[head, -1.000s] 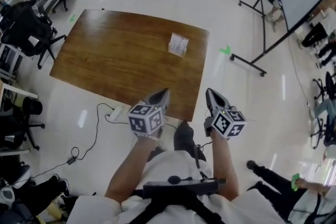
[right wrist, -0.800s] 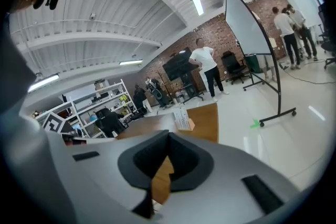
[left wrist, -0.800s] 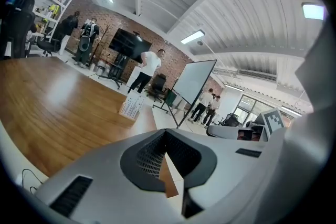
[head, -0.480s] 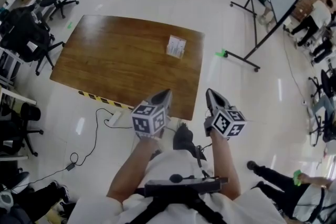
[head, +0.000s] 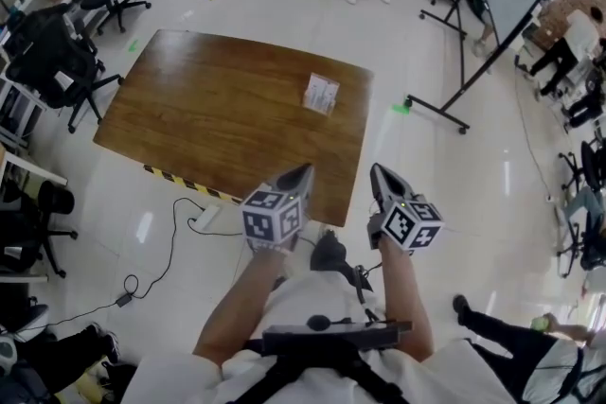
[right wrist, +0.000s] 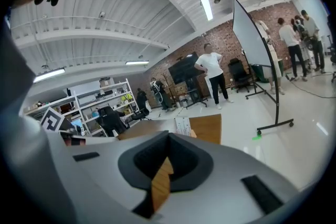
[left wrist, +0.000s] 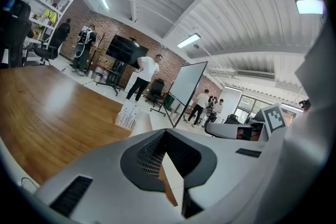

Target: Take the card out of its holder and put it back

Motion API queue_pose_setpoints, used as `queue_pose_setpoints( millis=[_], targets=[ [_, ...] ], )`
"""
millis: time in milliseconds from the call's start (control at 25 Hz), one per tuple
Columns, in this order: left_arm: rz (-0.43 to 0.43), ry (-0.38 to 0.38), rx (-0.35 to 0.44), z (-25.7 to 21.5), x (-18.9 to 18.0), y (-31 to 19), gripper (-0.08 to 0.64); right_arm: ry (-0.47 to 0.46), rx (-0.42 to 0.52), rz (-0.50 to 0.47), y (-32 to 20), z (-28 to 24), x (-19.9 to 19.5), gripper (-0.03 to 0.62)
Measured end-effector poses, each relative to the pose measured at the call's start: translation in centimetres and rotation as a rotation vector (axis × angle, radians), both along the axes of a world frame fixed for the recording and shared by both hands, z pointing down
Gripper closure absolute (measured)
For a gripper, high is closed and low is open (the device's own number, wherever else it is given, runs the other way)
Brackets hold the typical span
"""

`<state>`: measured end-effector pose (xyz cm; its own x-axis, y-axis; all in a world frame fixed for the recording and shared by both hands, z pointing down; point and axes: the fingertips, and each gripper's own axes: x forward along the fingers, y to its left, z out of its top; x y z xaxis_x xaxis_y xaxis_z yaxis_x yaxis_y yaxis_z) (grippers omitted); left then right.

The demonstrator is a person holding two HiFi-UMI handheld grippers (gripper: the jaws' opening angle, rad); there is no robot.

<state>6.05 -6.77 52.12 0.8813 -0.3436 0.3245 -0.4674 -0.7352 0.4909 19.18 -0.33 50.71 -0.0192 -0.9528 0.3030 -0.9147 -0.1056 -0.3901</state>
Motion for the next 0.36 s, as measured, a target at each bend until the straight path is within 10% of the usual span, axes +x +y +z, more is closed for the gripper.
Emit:
queue_pose_setpoints(
  millis=[360],
  targets=[
    [-0.017,0.004,-0.018,0.6,1.2,-1.1,0.568,-0.005,-0.019,-0.021,-1.4,0.8,1.0,0.595]
  ],
)
